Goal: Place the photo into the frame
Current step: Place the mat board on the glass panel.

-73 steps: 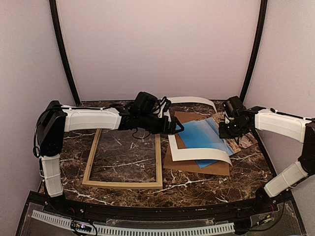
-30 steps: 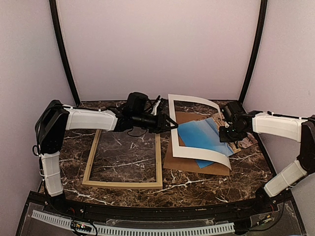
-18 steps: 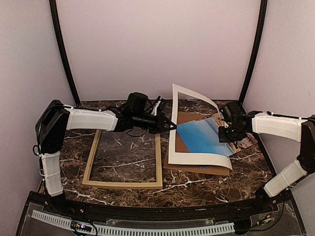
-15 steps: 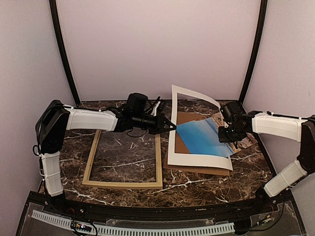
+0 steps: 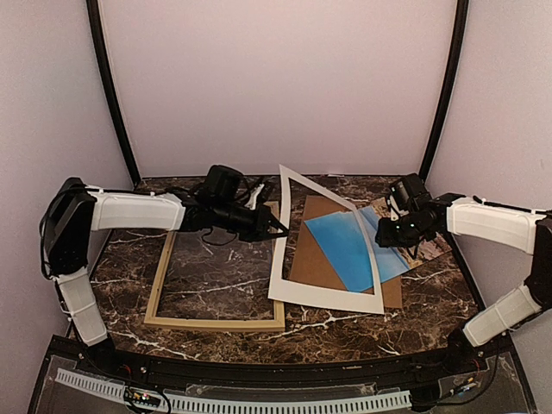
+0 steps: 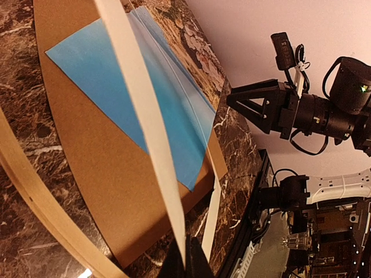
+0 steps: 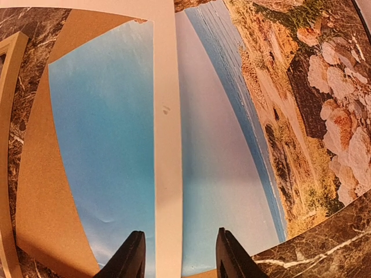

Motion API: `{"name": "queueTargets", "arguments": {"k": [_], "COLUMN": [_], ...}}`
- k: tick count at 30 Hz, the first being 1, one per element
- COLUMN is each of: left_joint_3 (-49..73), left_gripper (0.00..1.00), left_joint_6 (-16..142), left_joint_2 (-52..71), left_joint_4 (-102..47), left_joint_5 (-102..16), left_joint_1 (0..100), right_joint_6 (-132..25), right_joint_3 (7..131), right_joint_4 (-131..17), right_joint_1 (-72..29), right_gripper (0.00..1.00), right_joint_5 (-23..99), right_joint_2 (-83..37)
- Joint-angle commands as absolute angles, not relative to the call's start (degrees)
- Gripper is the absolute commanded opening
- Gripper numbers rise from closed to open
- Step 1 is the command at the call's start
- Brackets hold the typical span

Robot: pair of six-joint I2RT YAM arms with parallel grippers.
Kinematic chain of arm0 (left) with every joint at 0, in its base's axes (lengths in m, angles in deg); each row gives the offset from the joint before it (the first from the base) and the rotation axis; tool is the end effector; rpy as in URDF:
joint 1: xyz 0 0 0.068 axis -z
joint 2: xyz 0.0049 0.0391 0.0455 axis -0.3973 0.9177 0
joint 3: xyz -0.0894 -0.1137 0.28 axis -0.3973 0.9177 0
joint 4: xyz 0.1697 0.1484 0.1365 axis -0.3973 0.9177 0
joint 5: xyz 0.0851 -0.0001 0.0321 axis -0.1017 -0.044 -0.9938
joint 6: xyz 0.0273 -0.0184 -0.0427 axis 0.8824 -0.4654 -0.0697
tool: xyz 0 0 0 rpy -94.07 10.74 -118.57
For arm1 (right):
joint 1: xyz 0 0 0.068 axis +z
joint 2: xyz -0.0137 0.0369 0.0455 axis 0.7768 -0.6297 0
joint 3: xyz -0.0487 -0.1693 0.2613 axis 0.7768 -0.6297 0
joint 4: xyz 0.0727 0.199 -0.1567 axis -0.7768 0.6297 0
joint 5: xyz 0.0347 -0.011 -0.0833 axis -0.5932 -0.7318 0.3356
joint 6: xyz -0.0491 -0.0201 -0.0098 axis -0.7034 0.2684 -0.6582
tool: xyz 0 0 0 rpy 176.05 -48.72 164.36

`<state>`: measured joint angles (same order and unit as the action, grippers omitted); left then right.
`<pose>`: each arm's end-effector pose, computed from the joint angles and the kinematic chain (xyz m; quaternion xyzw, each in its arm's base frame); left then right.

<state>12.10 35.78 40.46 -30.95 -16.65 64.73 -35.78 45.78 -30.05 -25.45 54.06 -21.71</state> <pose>0.3135 -0.3025 0.2732 0.1725 0.8147 -0.5101 0.2150 0.2501 0.1137 0.2649 0.0115 0.9526 0.0613 0.2977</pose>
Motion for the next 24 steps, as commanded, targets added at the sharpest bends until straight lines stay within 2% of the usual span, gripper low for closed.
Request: {"name": "queueTargets", "arguments": {"k": [1,12,24], "left_joint_3": [13.89,15.22,15.01], "left_gripper": [0.0,0.0,0.0], "left_joint_6": [41.91,57.32,62.1], "left_joint_2": [33.54,19.54,19.5], "left_joint_4": [-21.35,6.07,22.27], "left_joint_5": [-19.01,-30.32,-51.84], "left_joint_1": [63.03,53.76,48.87], "right_joint_6": [-35.72,-36.4,-38.06], "right_joint_3": [46.43,46.05,46.26], "right_joint_4": [-30.94,-33.92,-37.86], "right_joint_1": [-24.96,-24.96,-24.95], "right_gripper": [0.43,0.43,0.43], "right_joint_5": [53.45,52.58,51.08], "right_joint_2": [-20.34,-23.66,-28.88]}}
